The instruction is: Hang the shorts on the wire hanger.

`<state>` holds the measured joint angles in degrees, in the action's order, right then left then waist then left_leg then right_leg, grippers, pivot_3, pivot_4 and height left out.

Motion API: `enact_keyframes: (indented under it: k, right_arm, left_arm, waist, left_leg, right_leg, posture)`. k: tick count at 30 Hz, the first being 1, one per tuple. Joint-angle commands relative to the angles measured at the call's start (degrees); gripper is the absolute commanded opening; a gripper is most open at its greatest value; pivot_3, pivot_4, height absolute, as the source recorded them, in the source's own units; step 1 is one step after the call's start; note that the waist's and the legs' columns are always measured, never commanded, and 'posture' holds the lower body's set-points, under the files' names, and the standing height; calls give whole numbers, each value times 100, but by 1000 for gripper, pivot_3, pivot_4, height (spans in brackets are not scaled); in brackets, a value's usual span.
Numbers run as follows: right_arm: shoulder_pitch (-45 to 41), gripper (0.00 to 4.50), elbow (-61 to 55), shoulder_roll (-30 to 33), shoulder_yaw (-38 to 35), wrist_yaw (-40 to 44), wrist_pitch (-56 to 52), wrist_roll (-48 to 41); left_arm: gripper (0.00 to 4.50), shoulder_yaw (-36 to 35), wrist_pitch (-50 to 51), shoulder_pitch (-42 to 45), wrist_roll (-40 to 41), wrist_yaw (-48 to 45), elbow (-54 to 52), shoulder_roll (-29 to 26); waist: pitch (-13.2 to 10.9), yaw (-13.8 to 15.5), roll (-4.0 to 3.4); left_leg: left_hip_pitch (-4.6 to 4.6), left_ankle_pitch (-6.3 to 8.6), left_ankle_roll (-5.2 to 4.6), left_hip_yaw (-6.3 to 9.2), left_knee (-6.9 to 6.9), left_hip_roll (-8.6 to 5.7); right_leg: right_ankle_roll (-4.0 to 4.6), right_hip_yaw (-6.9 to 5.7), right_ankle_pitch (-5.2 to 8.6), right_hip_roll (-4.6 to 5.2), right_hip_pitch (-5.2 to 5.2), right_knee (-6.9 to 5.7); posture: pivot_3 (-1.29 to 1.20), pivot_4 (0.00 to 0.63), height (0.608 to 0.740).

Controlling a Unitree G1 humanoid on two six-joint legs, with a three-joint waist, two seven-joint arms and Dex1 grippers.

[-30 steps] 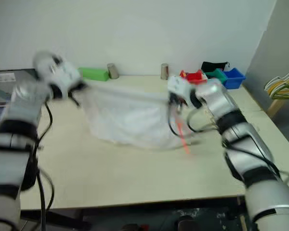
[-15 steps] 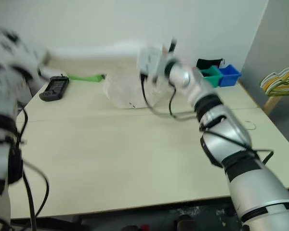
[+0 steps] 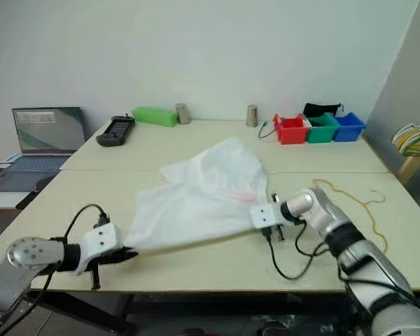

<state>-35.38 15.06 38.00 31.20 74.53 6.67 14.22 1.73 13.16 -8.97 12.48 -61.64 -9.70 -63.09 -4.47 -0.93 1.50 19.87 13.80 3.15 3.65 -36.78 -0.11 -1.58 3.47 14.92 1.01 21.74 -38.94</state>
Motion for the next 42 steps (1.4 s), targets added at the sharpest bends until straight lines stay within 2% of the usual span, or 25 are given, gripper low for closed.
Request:
enact_keyframes:
  k: [1, 5, 9, 12, 13, 15, 17, 18, 19, 20, 21, 22, 23, 25, 27, 29, 32, 35, 36, 38, 42]
  right_arm:
    - [396, 0, -1359, 663, -248, 847, -732, -461]
    - [771, 0, -2393, 1254, -435, 1389, -1299, -1070]
    - [830, 0, -2914, 1760, -481, 1787, -1818, -1821]
    - [113, 0, -2631, 2026, -150, 1797, -2356, -2743]
    - [-280, 0, -2204, 1796, -90, 1797, -2479, -2763]
    - [-1543, 0, -227, 729, -72, 1430, -2194, -2191]
    - [-2930, 0, 2122, -336, -120, 312, -1606, -1622]
    - [-3796, 0, 3445, -864, -171, -1543, -1319, -1172]
    - [-4497, 0, 4445, -1205, -142, -3324, -1021, -704]
    - [-5063, 0, 5147, -1394, -78, -4864, -754, -280]
    - [-5393, 0, 5563, -1490, -24, -5788, -566, -10]
    - [-5821, 0, 5794, -1434, -220, -6744, -343, 20]
    - [-6107, 0, 5934, -1386, -310, -7264, -142, 89]
    - [-6411, 0, 6094, -1339, -521, -7807, 155, 117]
    - [-6448, 0, 6155, -1332, -618, -8008, 401, 229]
    - [-6299, 0, 6130, -1358, -654, -7968, 750, 338]
    - [-5527, 0, 6017, -1611, -730, -6729, 1164, 227]
    - [-4318, 0, 5700, -1765, -455, -4907, 1383, 276]
    - [-3964, 0, 5548, -1775, -449, -4546, 1402, 250]
    - [-3452, 0, 5329, -1798, -504, -4359, 1290, 254]
    - [-2749, 0, 5318, -1831, -391, -4120, 937, 506]
  left_arm:
    - [40, -405, 327, -531, 381, -622, -917, -481]
    - [40, -763, 805, -825, 949, -1076, -1489, -722]
    - [40, -1218, 1518, -816, 1875, -1760, -1793, -964]
    - [40, -945, 1890, 404, 2318, -2447, -1025, -1158]
    - [40, -576, 1833, 1211, 2006, -2449, -392, -956]
    - [40, 316, 1070, 3571, 633, -1837, 1996, -28]
    - [40, 901, 16, 5875, -778, -6, 4773, 883]
    - [40, 1060, -421, 7069, -1413, 1738, 6057, 1125]
    - [40, 1138, -794, 8024, -1847, 3259, 7005, 1247]
    - [40, 1126, -1048, 8784, -2120, 4489, 7649, 1276]
    - [40, 1115, -1222, 9232, -2270, 5197, 8036, 1287]
    - [40, 1179, -1552, 9835, -2531, 5966, 8209, 1182]
    - [40, 1239, -1819, 10237, -2729, 6405, 8300, 1105]
    - [40, 1343, -2289, 10673, -3026, 6831, 8403, 1037]
    - [40, 1431, -2619, 10722, -3279, 7032, 8459, 1022]
    - [40, 1450, -2954, 10466, -3421, 7103, 8419, 966]
    - [40, 1349, -3315, 9395, -3292, 6382, 8247, 976]
    - [40, 1022, -3051, 7722, -2652, 4759, 7920, 1111]
    - [40, 921, -2774, 7125, -2417, 4167, 7660, 1137]
    - [40, 858, -2170, 5904, -2026, 3066, 6832, 1139]
    - [40, 707, -805, 3450, -1468, 1868, 4122, 806]
  waist:
    - [2, -4, 3]
    - [-2, -5, 1]
    - [-4, -40, 1]
    - [-27, -62, -4]
    - [-37, -67, -13]
    - [-26, -95, -30]
    - [-1, -104, -68]
    - [-15, -122, -34]
    - [-33, -137, 23]
    - [-26, -162, 52]
    - [-15, -157, 73]
    - [-5, -146, 81]
    - [-1, -132, 88]
    - [5, -98, 91]
    - [26, -95, 70]
    - [40, -97, 51]
    - [41, -149, 48]
    - [35, -254, 40]
    - [33, -277, 36]
    - [30, -356, 33]
    - [26, -440, 28]
  left_leg:
    - [0, 2, 3, -5, 1, 0]
    - [4, 23, -19, -33, 2, 5]
    - [4, 24, -19, -45, 2, 16]
    - [1, 26, -16, -52, -9, 23]
    - [-2, 26, -15, -55, -20, 24]
    - [-3, 26, -15, -56, -23, 24]
    - [-22, 25, -18, -47, -25, 52]
    - [-38, 13, -36, -39, -22, 64]
    - [-14, -24, -76, -12, -17, 74]
    - [44, -58, -39, -2, -12, 79]
    - [106, -70, 6, 16, -7, 85]
    - [204, -72, 104, 34, 7, 93]
    - [296, -82, 155, 30, 2, 93]
    - [428, -64, 188, 9, 9, 78]
    - [452, -62, 190, -40, 100, 79]
    - [448, -25, 163, -66, 102, 71]
    - [442, -8, 131, -100, 96, 56]
    - [360, -7, 103, -104, 68, 55]
    - [293, 7, 66, -104, 71, 56]
    - [213, 8, 48, -100, 66, 56]
    - [215, -3, 40, -65, 35, 75]
  right_leg:
    - [-4, 1, 3, 2, 0, 2]
    - [-11, 9, 8, 4, 16, 3]
    - [-10, 4, 9, 3, 32, 4]
    - [-9, -3, 10, 3, 53, 7]
    - [-8, -6, 10, 3, 53, 7]
    - [-8, -22, 10, 3, 54, 21]
    - [-11, -88, 8, 1, 15, 72]
    - [-13, -103, 2, -10, -15, 85]
    - [-18, -93, -76, -47, -23, 100]
    - [-6, -91, -212, -49, 50, 104]
    - [-25, -96, -242, -51, 120, 92]
    - [10, -101, -262, -52, 241, 73]
    - [10, -95, -244, -37, 350, 35]
    - [12, -93, -170, 7, 515, -13]
    - [12, -97, -163, 26, 574, 5]
    - [-3, -103, -128, 33, 568, 9]
    - [-6, -94, -107, 28, 552, 5]
    - [-11, -92, -111, 17, 450, 8]
    - [-13, -91, -114, 13, 375, 17]
    - [-13, -88, -112, 8, 299, 5]
    - [14, -101, -132, -7, 296, -24]
  posture:
    - [72, 8, 740]
    - [54, 9, 740]
    - [43, 6, 740]
    - [35, 0, 740]
    - [33, 0, 740]
    - [26, 0, 740]
    - [24, 0, 740]
    - [29, 0, 740]
    - [29, 0, 740]
    - [28, 0, 740]
    - [26, 0, 740]
    - [26, 0, 740]
    - [27, 0, 740]
    - [30, 0, 740]
    - [41, 0, 740]
    - [41, 0, 740]
    - [51, 0, 740]
    - [67, 17, 740]
    - [67, 17, 740]
    - [60, 16, 740]
    - [53, 11, 740]
